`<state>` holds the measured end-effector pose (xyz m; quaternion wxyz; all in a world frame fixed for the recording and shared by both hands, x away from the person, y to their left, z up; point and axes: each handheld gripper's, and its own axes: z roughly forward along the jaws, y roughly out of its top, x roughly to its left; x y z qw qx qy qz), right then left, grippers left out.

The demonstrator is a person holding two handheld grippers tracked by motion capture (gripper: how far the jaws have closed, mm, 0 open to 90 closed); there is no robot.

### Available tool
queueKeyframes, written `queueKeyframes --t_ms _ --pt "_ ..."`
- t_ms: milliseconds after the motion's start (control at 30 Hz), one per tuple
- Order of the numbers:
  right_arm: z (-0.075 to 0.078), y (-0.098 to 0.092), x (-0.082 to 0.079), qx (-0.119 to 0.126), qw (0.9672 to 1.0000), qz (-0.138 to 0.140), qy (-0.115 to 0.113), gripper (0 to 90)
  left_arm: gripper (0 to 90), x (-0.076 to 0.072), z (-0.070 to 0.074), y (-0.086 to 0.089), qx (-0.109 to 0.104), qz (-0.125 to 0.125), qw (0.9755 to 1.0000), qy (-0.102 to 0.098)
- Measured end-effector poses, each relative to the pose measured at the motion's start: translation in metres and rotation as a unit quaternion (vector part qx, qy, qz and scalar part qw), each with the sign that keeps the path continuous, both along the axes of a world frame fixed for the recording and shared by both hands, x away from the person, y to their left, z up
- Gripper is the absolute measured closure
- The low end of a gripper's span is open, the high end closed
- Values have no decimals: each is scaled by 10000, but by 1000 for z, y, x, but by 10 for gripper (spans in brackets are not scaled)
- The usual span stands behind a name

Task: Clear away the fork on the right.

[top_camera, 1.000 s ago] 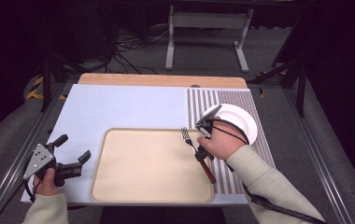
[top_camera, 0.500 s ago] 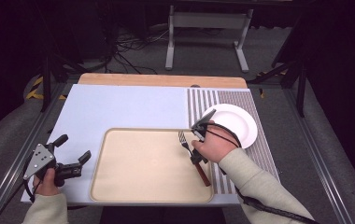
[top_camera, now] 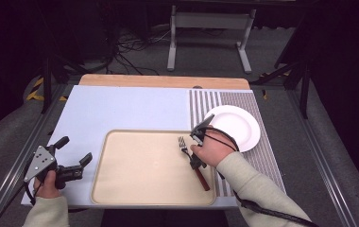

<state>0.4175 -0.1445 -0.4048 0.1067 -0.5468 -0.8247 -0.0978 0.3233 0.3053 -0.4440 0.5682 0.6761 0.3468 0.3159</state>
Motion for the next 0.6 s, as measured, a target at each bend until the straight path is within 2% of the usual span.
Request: queueKeyframes --t_ms 600 --pt "-8 4 0 -59 10000 -23 52 767 6 0 0 0 -6 32 10000 16"
